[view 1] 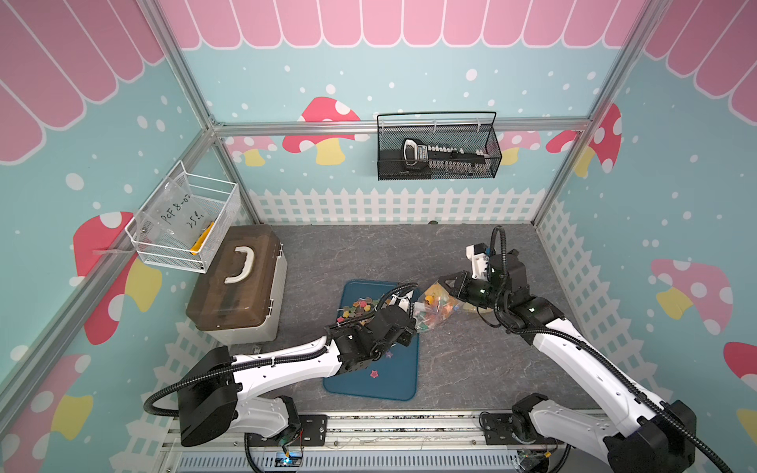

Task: Pour candies out of the ziploc bag
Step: 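Pour the candies out of the ziploc bag onto the tray.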

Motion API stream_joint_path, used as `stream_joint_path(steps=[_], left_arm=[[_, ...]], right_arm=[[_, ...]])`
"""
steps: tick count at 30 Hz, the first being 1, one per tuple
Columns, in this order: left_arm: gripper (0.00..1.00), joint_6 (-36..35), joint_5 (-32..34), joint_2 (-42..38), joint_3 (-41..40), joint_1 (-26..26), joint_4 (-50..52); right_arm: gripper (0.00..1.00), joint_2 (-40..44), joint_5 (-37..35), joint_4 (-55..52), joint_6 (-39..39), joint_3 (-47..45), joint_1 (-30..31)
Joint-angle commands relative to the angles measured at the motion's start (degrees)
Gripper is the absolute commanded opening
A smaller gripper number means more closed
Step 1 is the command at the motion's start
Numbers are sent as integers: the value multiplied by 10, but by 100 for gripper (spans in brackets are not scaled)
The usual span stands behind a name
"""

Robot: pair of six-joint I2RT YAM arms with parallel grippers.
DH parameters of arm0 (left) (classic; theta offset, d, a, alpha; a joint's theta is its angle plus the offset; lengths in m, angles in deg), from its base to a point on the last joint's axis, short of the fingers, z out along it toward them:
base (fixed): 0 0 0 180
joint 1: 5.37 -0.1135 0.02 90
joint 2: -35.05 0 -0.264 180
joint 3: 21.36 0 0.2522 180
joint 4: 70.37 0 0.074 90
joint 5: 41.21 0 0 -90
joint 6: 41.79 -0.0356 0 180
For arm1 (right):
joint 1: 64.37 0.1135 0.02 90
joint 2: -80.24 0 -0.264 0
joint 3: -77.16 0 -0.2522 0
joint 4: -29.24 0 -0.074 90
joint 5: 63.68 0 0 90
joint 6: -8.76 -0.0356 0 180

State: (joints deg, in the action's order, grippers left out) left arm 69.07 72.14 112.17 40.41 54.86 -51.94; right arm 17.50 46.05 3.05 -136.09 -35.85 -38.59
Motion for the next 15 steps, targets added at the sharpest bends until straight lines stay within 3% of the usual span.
stream_joint_path(steps=[1,15], left_arm=[[0,20,12,-11,-13,-5,-16],[0,33,14,-26,-31,-9,-18]], right_arm=[[0,1,-5,42,4,30,8],[0,-14,-9,42,5,50,29]])
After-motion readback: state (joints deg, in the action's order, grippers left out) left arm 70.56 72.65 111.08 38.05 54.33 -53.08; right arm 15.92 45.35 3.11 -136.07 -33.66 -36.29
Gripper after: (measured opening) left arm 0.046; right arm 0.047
